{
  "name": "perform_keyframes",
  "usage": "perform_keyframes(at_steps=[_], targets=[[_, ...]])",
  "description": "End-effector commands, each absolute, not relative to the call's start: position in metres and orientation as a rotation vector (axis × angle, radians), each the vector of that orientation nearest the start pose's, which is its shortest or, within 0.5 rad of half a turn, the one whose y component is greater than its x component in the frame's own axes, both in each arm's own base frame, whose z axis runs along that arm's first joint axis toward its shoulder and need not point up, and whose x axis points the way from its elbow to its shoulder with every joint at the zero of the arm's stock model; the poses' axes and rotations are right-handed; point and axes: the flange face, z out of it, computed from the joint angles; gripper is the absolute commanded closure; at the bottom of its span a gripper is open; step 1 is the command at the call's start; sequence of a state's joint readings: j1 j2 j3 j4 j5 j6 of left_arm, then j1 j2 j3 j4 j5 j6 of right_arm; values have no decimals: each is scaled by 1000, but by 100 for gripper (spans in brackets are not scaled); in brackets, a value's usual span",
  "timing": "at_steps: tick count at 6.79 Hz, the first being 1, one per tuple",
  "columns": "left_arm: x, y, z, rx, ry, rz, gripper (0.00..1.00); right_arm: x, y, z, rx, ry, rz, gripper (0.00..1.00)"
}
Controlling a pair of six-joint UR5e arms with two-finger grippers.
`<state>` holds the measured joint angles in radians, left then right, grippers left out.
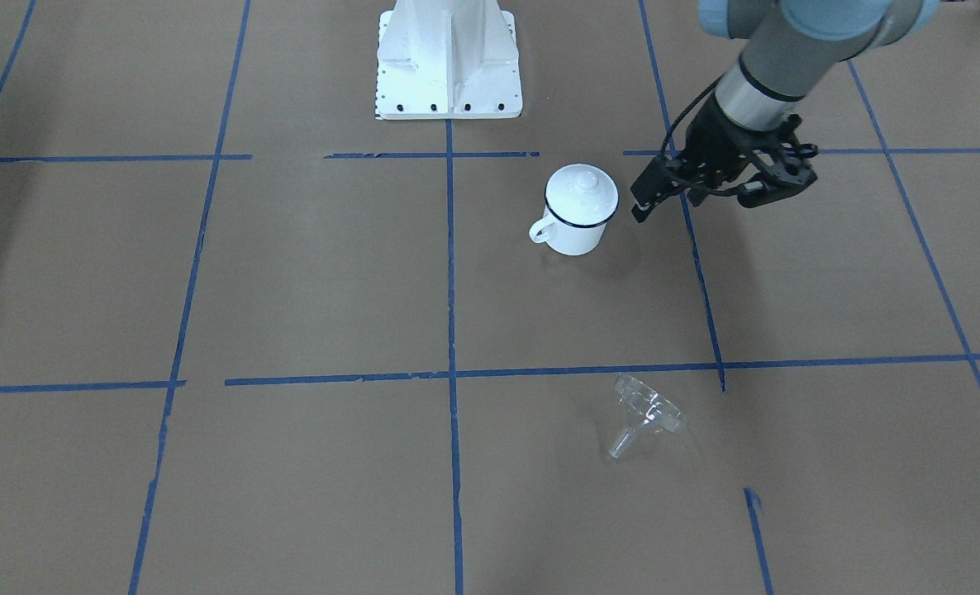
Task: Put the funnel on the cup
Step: 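Move the left gripper over the white lid on the mug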
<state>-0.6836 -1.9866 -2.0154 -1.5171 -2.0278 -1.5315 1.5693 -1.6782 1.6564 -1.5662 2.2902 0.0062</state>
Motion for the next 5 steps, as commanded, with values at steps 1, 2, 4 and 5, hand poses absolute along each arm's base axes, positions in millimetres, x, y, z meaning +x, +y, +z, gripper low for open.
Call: perform_keyframes(at_steps=[1, 2, 4, 5], targets=[[418, -394, 236, -177, 790, -439, 7, 67, -445, 670, -19, -719, 10, 0], [419, -387, 231, -156, 774, -442, 7, 67, -445, 670, -19, -719, 10, 0], [426, -377, 230, -166, 761, -432, 12, 67, -445, 670, -19, -719, 10, 0], [426, -377, 230, -165, 759, -433, 17, 67, -445, 670, -19, -719, 10, 0]])
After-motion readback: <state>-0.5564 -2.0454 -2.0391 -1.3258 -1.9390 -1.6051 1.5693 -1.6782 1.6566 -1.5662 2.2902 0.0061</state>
